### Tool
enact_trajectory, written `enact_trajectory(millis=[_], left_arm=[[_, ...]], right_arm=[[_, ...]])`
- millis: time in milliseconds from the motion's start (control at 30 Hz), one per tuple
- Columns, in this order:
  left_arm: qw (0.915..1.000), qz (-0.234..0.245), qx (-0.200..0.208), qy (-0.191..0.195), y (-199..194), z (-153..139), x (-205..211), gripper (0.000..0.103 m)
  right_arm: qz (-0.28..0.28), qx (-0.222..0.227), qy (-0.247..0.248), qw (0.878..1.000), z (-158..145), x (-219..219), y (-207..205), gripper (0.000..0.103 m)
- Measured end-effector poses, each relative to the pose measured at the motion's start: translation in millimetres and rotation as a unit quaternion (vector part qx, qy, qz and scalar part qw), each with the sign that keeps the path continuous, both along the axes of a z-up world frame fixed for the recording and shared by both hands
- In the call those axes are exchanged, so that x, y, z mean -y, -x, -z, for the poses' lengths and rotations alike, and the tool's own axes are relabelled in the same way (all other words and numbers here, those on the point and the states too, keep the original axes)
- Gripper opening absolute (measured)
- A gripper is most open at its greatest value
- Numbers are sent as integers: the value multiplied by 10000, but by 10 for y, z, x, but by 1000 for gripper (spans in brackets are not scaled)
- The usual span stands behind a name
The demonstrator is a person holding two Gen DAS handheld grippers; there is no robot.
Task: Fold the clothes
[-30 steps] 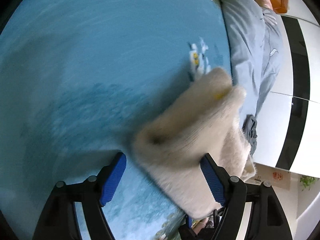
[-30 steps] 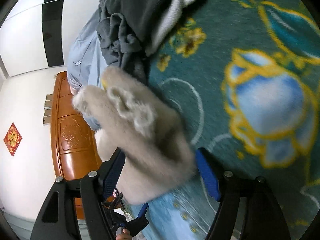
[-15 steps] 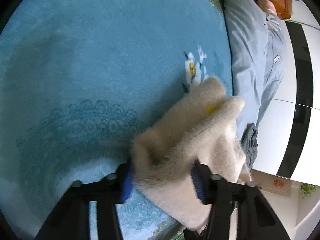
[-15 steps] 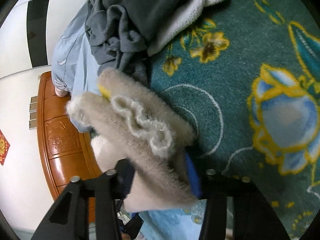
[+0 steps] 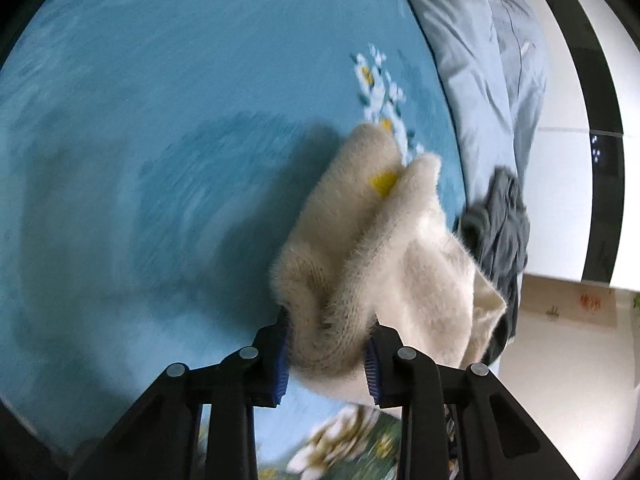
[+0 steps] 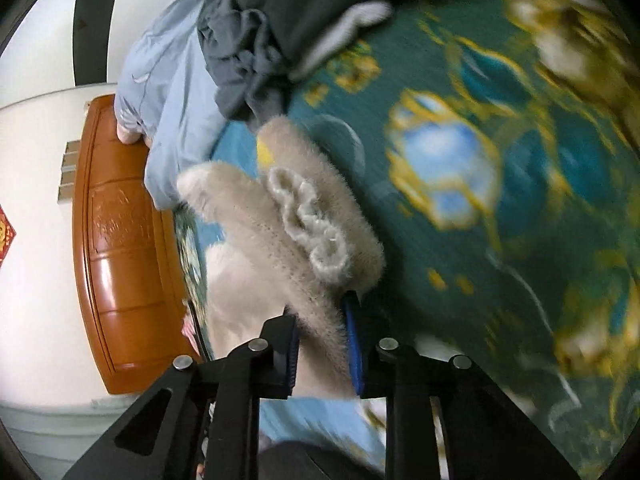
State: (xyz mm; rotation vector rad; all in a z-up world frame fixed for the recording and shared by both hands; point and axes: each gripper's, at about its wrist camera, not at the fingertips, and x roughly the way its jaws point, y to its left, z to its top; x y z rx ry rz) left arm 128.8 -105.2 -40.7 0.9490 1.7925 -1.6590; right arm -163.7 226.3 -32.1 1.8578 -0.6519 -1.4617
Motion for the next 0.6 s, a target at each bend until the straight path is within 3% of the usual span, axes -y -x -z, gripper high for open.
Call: enact_trajectory(millis=[167,267,367,433,500,600], left_arm=[[9986,443,244,137,-228,-53,-294,32],[9989,409,231,20,-279,-27,-281,33],[9953,666,574,411,-249,-159,-253,42],[9897,835,871,768,-233,-254,-221,46],[9834,946,1089,1103,-194,-329,-154,51],[9790,1046,1093,1368,-72,-366,-43,54]], right_arm=[[-313,-222,-199,9991,-27,-289,-185,15],[-399,-419,-269,9980,-98,-240,-183,16],[-478,-777,-340,9952,-245,-144,-136,22],[-573,-1178,-466,9903,-359,-125,-81,32],[-669,-1516,-544,9847,-457,-65,-7,34],[-839,-1848,-515,9778,-555,99,74,37]])
